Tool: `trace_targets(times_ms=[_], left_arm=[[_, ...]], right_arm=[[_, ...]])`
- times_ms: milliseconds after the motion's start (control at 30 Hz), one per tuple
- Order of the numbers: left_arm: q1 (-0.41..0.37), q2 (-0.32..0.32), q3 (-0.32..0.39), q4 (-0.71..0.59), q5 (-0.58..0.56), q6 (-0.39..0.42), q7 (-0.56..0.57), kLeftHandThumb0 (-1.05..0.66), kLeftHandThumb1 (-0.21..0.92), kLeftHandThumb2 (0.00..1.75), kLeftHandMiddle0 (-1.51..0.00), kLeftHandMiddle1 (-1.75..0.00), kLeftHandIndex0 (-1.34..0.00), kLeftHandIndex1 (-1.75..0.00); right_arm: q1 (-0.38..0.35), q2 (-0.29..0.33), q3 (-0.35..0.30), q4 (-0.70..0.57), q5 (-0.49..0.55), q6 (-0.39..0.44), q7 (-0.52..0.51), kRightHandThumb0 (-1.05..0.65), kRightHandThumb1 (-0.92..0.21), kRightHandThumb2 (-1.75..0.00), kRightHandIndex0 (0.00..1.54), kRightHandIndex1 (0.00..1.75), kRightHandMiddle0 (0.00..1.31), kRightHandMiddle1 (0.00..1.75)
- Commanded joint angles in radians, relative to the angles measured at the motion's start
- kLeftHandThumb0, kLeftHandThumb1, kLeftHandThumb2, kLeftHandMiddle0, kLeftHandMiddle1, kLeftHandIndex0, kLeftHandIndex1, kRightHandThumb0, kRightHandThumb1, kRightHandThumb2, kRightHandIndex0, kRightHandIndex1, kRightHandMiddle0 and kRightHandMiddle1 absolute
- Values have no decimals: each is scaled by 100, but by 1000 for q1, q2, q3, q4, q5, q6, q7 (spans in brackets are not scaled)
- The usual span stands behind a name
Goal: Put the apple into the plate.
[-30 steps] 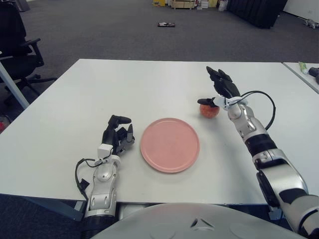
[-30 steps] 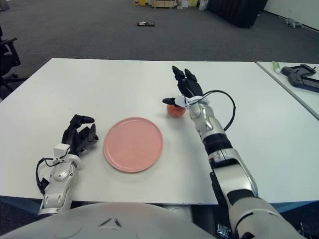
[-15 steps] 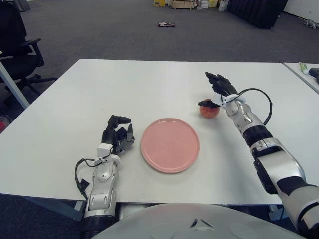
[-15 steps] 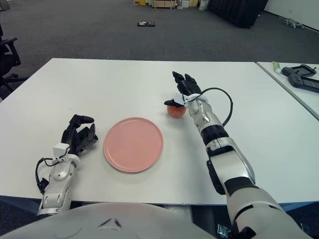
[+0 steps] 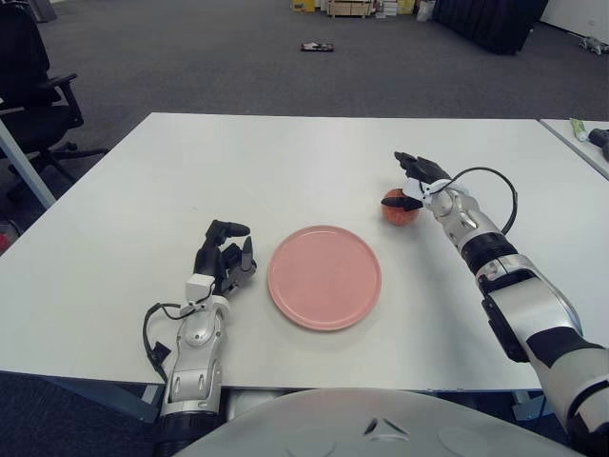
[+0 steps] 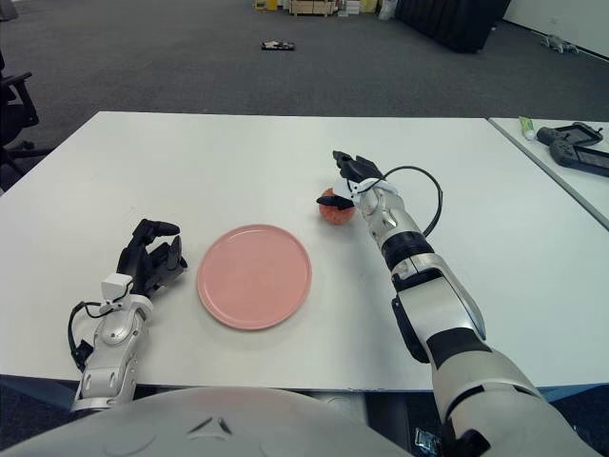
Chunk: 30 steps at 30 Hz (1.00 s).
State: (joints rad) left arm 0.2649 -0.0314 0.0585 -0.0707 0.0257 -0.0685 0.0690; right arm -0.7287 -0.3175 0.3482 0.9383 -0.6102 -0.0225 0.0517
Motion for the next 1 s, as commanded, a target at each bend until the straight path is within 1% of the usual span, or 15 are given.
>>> trace_targets(times_ms=[0, 167, 333, 700, 967], left_arm=[[-16, 8, 2, 8, 0, -12, -2, -38, 72, 81, -80, -175, -32, -175], [-20, 9, 3, 13, 2, -18, 2, -38, 72, 82, -81, -175, -32, -175], [-20, 9, 4, 13, 2, -19, 3, -38, 72, 81, -81, -175, -32, -175], [-28, 9, 8, 23, -14, -29, -8, -38, 72, 81, -81, -175, -32, -175], [-29, 9, 6, 18, -18, -20, -7, -38, 72, 81, -80, -175, -31, -175]], right_arm=[[-10, -14, 19, -11, -8, 54, 42, -99, -72, -41, 0, 0, 0, 0], [1, -21, 39, -41, -18, 119, 81, -101, -77, -35, 0, 0, 0, 0], [24, -30, 50, -86, -16, 163, 103, -104, -80, -32, 0, 0, 0, 0], [82, -47, 80, -218, -24, 244, 167, -102, -80, -30, 0, 0, 0, 0], [113, -49, 79, -289, -19, 271, 183, -98, -79, -29, 0, 0, 1, 1]])
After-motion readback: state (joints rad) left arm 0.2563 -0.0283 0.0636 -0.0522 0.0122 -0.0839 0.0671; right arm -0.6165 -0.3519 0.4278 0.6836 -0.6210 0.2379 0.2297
